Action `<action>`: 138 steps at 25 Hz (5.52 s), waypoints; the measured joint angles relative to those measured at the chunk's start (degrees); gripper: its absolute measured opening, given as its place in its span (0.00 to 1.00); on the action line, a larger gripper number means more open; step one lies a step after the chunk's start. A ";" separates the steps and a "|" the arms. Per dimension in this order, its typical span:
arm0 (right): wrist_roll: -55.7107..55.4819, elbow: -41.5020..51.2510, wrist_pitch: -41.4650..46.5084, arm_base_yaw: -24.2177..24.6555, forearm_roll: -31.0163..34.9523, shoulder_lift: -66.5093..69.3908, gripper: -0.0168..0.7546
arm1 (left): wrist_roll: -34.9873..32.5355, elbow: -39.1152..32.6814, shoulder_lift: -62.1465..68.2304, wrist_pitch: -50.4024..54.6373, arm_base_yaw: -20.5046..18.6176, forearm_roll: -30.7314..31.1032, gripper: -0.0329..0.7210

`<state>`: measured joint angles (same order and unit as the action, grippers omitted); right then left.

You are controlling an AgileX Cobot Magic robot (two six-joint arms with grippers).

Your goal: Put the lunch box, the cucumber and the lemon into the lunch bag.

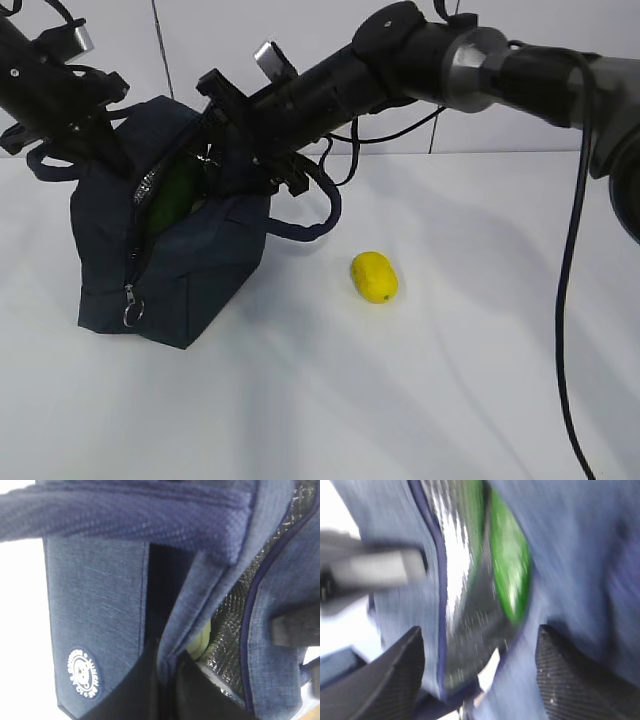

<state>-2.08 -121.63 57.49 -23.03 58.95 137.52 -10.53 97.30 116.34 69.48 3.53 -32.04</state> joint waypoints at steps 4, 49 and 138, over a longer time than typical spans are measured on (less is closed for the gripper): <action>0.13 0.00 6.04 1.09 0.65 0.00 0.68 | 0.00 0.00 0.00 0.00 0.00 0.00 0.04; 1.52 5.83 14.21 1.95 -45.39 -22.47 0.68 | -0.02 0.00 0.00 0.00 0.00 2.32 0.04; 1.62 19.40 2.92 1.91 -52.66 -6.82 0.68 | -0.14 0.00 0.00 0.00 0.00 0.01 0.04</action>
<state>-0.46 -102.23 60.42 -21.13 6.29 130.70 -10.67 97.30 116.34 69.48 3.53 -32.03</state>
